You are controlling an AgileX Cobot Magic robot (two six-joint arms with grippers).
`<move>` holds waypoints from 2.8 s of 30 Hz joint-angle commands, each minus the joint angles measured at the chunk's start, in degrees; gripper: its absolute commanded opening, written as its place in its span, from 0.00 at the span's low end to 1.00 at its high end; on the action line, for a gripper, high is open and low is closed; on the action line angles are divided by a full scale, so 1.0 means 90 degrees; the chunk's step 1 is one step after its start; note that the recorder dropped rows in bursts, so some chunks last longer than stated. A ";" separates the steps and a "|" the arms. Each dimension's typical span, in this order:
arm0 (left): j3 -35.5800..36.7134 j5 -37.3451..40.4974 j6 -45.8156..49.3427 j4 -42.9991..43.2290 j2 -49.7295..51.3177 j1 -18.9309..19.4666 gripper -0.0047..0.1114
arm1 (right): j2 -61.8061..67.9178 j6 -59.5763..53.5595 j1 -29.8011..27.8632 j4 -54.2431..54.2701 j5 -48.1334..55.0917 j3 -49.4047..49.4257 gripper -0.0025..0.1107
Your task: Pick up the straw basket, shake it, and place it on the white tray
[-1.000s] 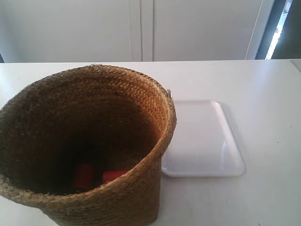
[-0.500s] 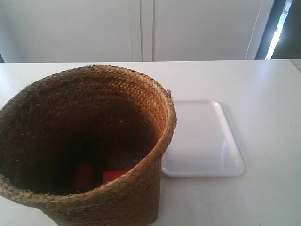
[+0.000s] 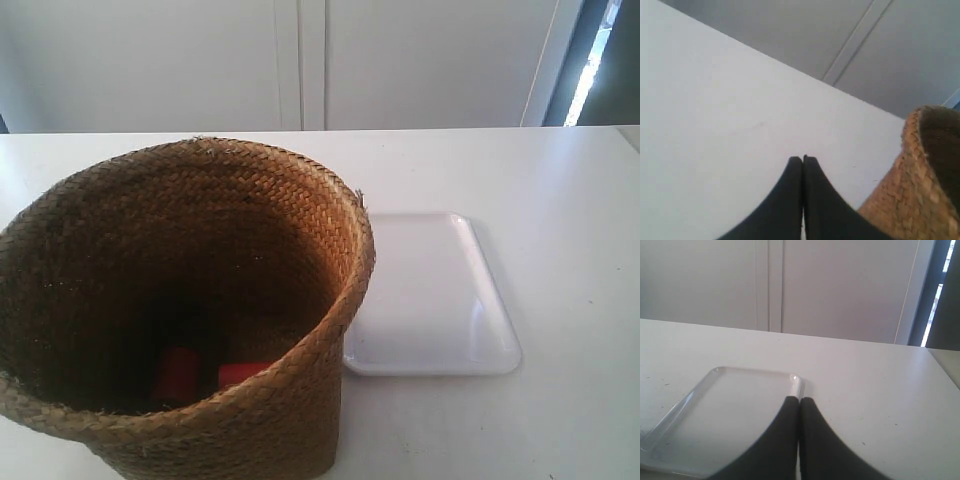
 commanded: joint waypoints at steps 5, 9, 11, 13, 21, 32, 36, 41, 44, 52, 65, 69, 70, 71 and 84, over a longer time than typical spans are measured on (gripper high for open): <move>-0.2025 0.0769 -0.0169 0.1911 0.2553 0.0014 0.04 | -0.0037 0.0009 -0.0017 -0.0017 -0.0019 0.0045 0.02; -0.2981 0.0839 -0.0333 0.1875 0.3623 0.0014 0.04 | -0.0037 0.0009 -0.0017 -0.0017 -0.0019 0.0045 0.02; -0.3427 0.0893 -0.0317 0.1875 0.4119 0.0014 0.04 | -0.0037 0.0009 -0.0017 -0.0017 -0.0019 0.0045 0.02; -0.3869 0.1203 -0.0156 0.1959 0.4532 0.0014 0.04 | -0.0037 0.0009 -0.0017 -0.0017 -0.0019 0.0045 0.02; -0.5576 0.2701 0.0934 0.1855 0.5733 0.0014 0.04 | -0.0037 0.0009 -0.0017 -0.0017 -0.0019 0.0045 0.02; -0.6713 0.4982 0.3597 -0.0355 0.6210 0.0014 0.47 | -0.0037 0.0143 -0.0017 -0.0017 -0.0019 0.0045 0.02; -0.6730 0.5642 0.3889 -0.1120 0.6210 0.0014 0.60 | -0.0037 0.0143 -0.0017 -0.0017 -0.0019 0.0045 0.02; -0.6730 0.5768 0.4292 -0.1492 0.6220 0.0014 0.61 | -0.0037 0.0143 -0.0017 -0.0017 -0.0019 0.0045 0.02; -0.6730 0.5978 0.4292 -0.1626 0.6263 0.0003 0.61 | -0.0037 0.0143 -0.0017 -0.0017 -0.0019 0.0045 0.02; -0.6641 0.6574 0.4705 -0.1966 0.6508 0.0003 0.61 | -0.0037 0.0143 -0.0017 -0.0017 -0.0019 0.0045 0.02; -0.5728 0.6119 0.5139 -0.2390 0.6508 -0.0009 0.61 | -0.0037 0.0143 -0.0017 -0.0017 -0.0019 0.0045 0.02; -0.5507 0.5903 0.5154 -0.2390 0.6537 -0.0009 0.61 | -0.0037 0.0143 -0.0017 -0.0017 -0.0019 0.0045 0.02; -0.5457 0.5874 0.5200 -0.2390 0.6585 -0.0009 0.61 | -0.0037 0.0143 -0.0017 -0.0017 -0.0019 0.0045 0.02; -0.5421 0.5856 0.5257 -0.2407 0.6643 -0.0021 0.61 | -0.0037 0.0143 -0.0017 -0.0017 -0.0019 0.0045 0.02; -0.5334 0.5531 0.5284 -0.2304 0.7210 -0.0303 0.61 | -0.0037 0.0143 -0.0017 -0.0017 -0.0019 0.0045 0.02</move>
